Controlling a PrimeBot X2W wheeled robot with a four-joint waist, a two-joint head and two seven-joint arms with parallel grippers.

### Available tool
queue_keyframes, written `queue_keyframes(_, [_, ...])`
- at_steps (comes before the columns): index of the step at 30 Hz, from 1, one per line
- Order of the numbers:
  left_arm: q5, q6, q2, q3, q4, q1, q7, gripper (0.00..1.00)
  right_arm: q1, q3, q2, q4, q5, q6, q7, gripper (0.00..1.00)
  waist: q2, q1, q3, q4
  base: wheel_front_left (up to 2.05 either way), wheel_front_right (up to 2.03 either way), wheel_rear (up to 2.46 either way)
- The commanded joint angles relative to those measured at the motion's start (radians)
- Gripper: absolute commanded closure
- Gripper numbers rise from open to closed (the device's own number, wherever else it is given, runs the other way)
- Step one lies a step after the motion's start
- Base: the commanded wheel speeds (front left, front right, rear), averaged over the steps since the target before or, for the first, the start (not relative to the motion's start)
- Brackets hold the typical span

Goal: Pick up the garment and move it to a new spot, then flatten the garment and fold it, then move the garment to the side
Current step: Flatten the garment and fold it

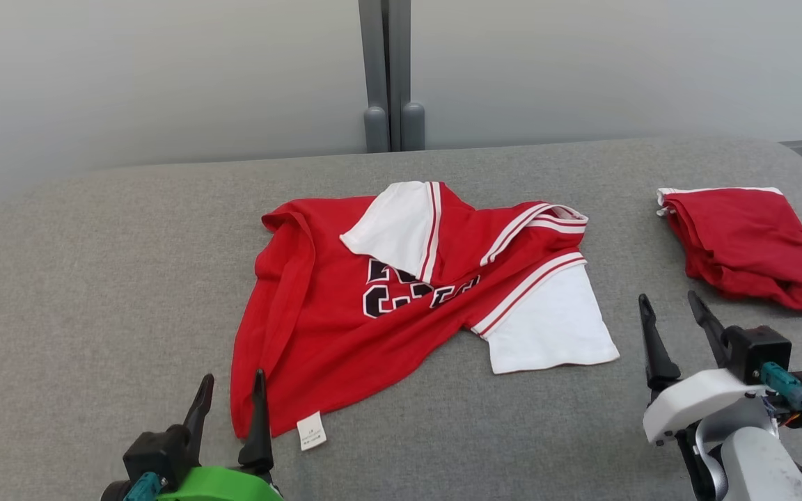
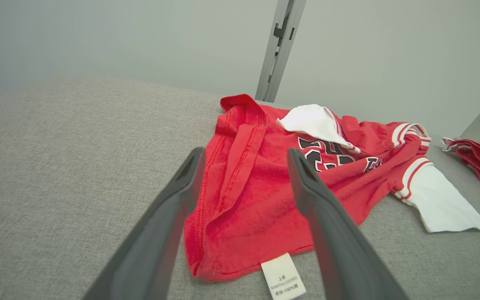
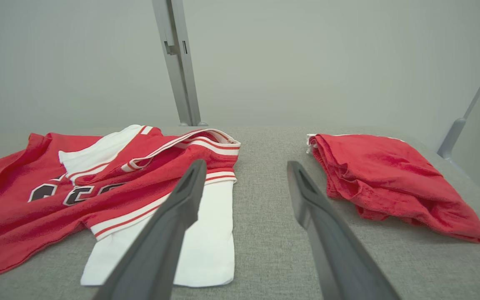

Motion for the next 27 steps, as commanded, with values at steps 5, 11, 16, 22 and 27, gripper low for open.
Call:
queue_keyframes(5, [-0.014, 0.011, 0.003, 0.007, -0.016, 0.047, 0.000, 0.00, 0.085, 0.028, 0.000, -0.055, 0.028, -0.002, -0.004, 0.00, 0.0000, 0.0000, -0.019, -0.012, 0.00, 0.00, 0.00])
queue_keyframes(11, [-0.019, 0.018, 0.003, -0.001, -0.027, 0.071, 0.000, 0.00, 0.136, 0.066, 0.000, -0.084, 0.057, -0.002, -0.004, 0.00, 0.0000, 0.0000, -0.024, -0.010, 0.00, 0.00, 0.00])
queue_keyframes(16, [-0.025, 0.022, 0.003, -0.015, -0.019, 0.075, 0.000, 0.00, 0.155, 0.092, 0.000, -0.089, 0.077, -0.002, -0.004, 0.00, 0.0000, 0.0000, -0.027, -0.006, 0.00, 0.00, 0.00])
queue_keyframes(22, [-0.030, 0.025, 0.003, -0.018, -0.012, 0.069, 0.000, 0.00, 0.157, 0.110, 0.000, -0.089, 0.074, -0.002, -0.004, 0.00, 0.0000, 0.0000, -0.028, -0.003, 0.00, 0.00, 0.00])
queue_keyframes(27, [-0.029, 0.025, 0.003, -0.018, -0.007, 0.065, 0.000, 0.00, 0.157, 0.112, 0.000, -0.091, 0.066, -0.002, -0.004, 0.00, 0.0000, 0.0000, -0.027, -0.004, 0.00, 0.00, 0.00])
